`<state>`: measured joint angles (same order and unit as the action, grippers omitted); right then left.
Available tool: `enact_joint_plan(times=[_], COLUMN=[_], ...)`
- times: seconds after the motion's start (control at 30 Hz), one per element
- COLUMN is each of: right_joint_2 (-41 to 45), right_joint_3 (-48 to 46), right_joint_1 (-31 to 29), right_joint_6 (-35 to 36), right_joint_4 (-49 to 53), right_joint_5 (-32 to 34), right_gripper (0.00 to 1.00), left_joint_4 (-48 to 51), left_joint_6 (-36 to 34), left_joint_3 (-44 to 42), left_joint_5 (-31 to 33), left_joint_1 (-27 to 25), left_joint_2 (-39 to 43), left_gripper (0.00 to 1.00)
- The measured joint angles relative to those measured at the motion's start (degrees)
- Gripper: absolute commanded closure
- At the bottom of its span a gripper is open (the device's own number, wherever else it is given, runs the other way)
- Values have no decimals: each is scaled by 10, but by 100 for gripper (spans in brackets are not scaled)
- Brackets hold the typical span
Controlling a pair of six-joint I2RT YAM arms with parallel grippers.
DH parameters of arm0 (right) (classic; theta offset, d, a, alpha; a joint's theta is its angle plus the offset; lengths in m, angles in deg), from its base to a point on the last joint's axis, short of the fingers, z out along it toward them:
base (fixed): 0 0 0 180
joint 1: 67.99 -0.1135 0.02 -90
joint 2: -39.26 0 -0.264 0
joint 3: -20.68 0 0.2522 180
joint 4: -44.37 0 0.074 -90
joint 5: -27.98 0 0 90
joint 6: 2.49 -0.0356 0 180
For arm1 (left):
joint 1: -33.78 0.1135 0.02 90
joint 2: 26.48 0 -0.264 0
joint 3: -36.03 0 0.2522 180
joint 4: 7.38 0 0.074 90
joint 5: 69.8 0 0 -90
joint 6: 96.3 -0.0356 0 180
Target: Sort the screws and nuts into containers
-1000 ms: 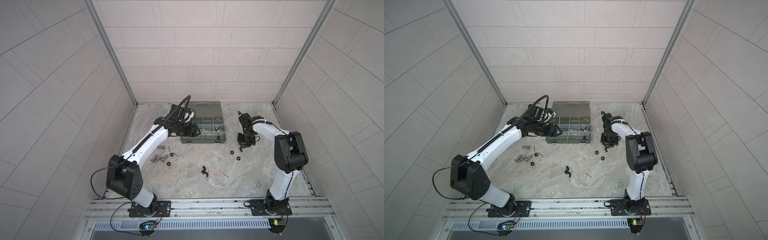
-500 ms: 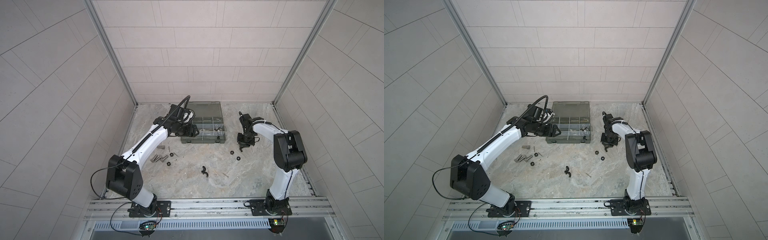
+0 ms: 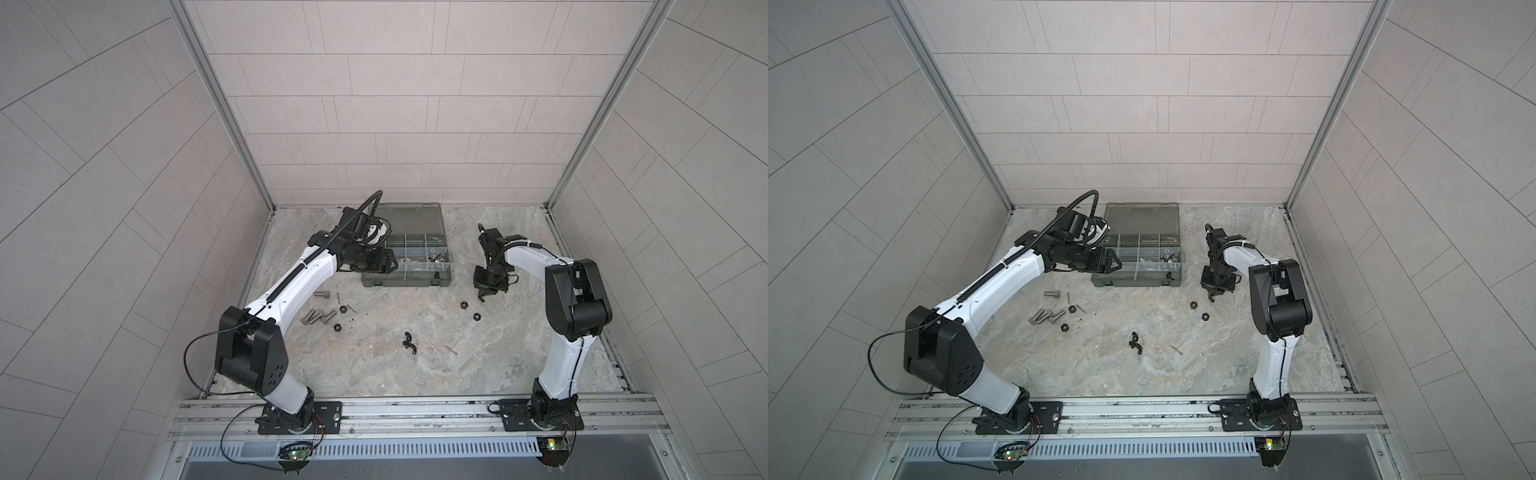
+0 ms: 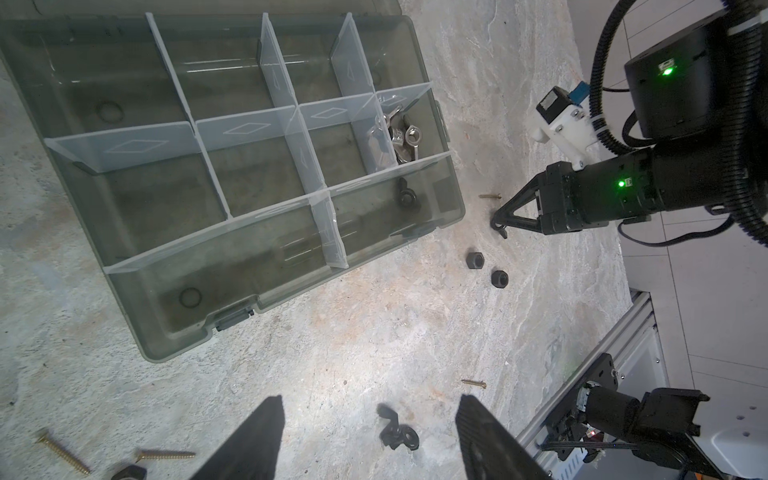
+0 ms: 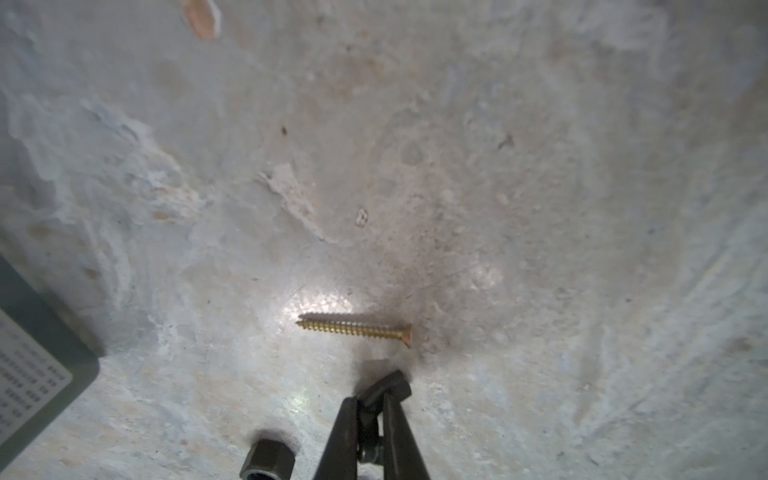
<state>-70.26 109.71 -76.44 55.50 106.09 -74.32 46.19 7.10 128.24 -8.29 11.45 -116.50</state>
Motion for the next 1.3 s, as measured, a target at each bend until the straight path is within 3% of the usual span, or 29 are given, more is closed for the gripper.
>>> enact_joint_plan(times=[0.2,0.67,1.3], right_joint_2=[0,0,-14], right_joint_3=[3,33,223], right_joint_1=[1,-2,-69], right_joint_6=[-1,-1,-2], right_joint_4=[2,29,63], right_joint_5=[-5,-19,-45], right_gripper=[98,99,98], left_joint_4=[6,6,16], left_joint_6=[-2,0,-14], left_joint_3=[0,0,-3], left_joint_5=[2,4,20], left_joint_1=[0,0,0], left_joint_2=[0,0,13], left_gripper=[28,29,29])
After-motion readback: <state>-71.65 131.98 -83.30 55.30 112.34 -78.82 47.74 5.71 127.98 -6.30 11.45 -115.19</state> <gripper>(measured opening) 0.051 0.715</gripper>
